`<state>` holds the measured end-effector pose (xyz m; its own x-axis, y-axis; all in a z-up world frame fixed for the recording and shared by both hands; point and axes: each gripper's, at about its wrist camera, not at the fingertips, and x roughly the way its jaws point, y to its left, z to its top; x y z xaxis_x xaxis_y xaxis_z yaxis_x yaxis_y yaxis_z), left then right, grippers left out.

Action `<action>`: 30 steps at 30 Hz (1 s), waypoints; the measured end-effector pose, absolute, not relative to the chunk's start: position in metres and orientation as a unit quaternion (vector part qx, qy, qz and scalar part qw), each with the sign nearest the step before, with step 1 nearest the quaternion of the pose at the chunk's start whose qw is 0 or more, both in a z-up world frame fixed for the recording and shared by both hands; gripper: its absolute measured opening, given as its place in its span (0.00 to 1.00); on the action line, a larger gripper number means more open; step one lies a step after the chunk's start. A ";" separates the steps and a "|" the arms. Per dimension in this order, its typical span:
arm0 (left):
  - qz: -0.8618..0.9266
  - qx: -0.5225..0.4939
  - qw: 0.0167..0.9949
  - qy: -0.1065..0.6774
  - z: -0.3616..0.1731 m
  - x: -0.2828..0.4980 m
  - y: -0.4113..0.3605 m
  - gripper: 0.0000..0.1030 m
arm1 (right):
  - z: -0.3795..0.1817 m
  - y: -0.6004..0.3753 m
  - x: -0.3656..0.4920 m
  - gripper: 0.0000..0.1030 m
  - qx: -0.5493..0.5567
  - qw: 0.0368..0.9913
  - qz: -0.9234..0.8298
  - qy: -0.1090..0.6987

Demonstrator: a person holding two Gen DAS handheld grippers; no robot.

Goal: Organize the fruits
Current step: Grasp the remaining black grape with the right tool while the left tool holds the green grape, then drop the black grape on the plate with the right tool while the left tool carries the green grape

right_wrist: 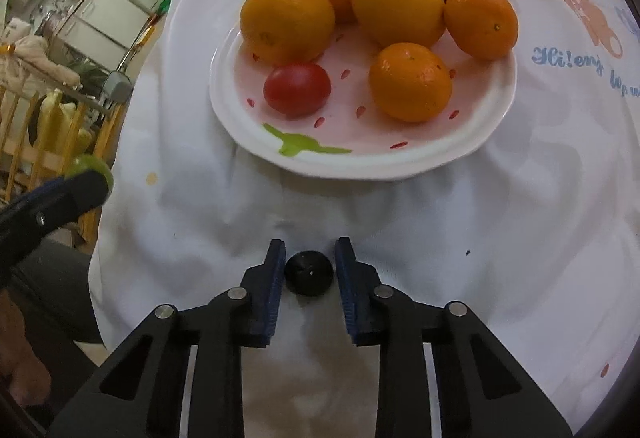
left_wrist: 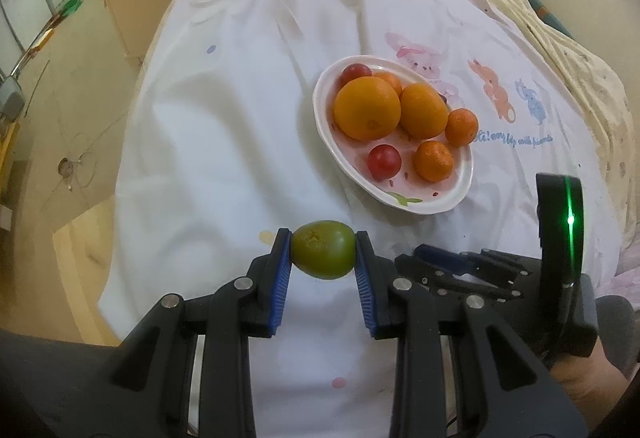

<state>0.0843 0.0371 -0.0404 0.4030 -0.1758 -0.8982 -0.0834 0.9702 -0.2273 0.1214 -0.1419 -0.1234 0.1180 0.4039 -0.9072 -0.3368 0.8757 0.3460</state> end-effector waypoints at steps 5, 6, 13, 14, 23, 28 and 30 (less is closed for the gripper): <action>-0.029 -0.122 0.829 0.545 -0.040 0.083 0.036 0.26 | -0.117 -0.144 0.118 0.24 0.013 0.753 0.248 0.609; -0.030 -0.122 0.829 0.544 -0.039 0.083 0.036 0.26 | -0.116 -0.148 0.120 0.24 0.029 0.751 0.250 0.611; -0.028 -0.128 0.830 0.542 -0.038 0.084 0.036 0.26 | -0.080 -0.171 0.148 0.24 0.111 0.770 0.255 0.574; -0.029 -0.128 0.830 0.542 -0.037 0.084 0.035 0.26 | -0.078 -0.171 0.153 0.24 0.112 0.774 0.250 0.571; -0.026 -0.129 0.827 0.547 -0.041 0.087 0.036 0.26 | -0.086 -0.168 0.192 0.42 0.149 0.774 0.225 0.572; -0.034 -0.121 0.820 0.558 -0.046 0.091 0.026 0.26 | -0.072 -0.189 0.185 0.74 0.185 0.778 0.211 0.562; -0.044 -0.114 0.817 0.564 -0.048 0.095 0.016 0.26 | -0.069 -0.205 0.179 0.74 0.198 0.772 0.194 0.572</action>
<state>0.0946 0.0162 -0.0483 0.3600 -0.2017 -0.9109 -0.0565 0.9698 -0.2371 0.1786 -0.2047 -0.0693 0.2703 0.5254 -0.8068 -0.0730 0.8468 0.5270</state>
